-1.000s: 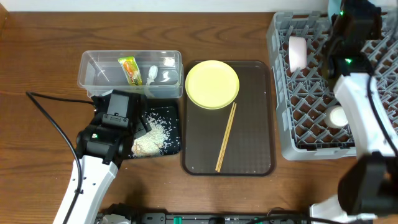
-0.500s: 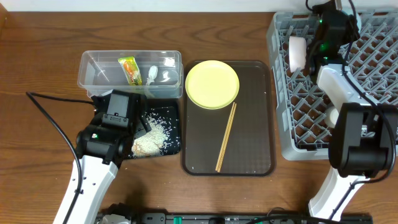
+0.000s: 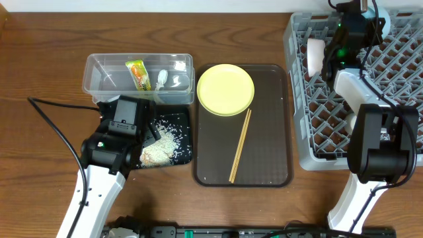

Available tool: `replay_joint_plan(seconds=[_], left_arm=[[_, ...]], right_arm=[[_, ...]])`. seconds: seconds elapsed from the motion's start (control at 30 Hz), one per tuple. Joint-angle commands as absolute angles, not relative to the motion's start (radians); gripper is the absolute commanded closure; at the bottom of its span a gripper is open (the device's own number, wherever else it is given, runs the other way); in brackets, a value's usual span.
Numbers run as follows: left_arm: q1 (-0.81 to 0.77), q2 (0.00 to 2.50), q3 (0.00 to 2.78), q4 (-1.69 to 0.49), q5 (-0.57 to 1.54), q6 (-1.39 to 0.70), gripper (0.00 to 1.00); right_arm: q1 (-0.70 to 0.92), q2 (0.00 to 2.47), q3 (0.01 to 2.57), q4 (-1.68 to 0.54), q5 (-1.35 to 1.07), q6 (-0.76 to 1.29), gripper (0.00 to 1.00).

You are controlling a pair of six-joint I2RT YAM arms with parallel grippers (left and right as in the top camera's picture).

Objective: Sort waste into correct bins and load items into the dishwasher rack
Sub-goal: 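Carry the blue bowl into the dish rack and release it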

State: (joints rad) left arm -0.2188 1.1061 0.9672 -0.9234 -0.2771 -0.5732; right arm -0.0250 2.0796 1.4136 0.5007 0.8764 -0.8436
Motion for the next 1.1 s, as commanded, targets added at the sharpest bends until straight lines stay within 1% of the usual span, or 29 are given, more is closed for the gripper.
replay_joint_plan(seconds=[0.0,0.13,0.23,0.5,0.7,0.9,0.93,1.07], left_arm=[[-0.216,1.105,0.973,-0.926,-0.300,-0.582,0.13],[-0.216,1.105,0.973,-0.926,-0.300,-0.582,0.13],[-0.216,1.105,0.973,-0.926,-0.300,-0.582,0.13],[-0.216,1.105,0.973,-0.926,-0.300,-0.582,0.13],[-0.216,1.105,0.973,-0.926,-0.300,-0.582,0.13],[-0.216,1.105,0.973,-0.926,-0.300,-0.582,0.13],[-0.216,1.105,0.973,-0.926,-0.300,-0.582,0.13],[-0.216,1.105,0.973,-0.927,-0.300,-0.582,0.13]], right_arm=[[-0.040,2.095,1.421,0.460,0.893,-0.804,0.99],[-0.041,2.095,1.421,0.371,0.889,-0.688,0.99],[-0.038,2.095,1.421,0.344,0.890,-0.613,0.99],[0.002,2.094,1.421,0.326,0.944,-0.580,0.99],[0.026,2.061,1.421,0.118,0.929,-0.400,0.99],[0.034,1.998,1.421,-0.115,0.852,-0.229,0.99],[0.034,1.982,1.421,-0.150,0.837,-0.200,0.97],[0.031,1.904,1.421,-0.273,0.700,-0.128,0.82]])
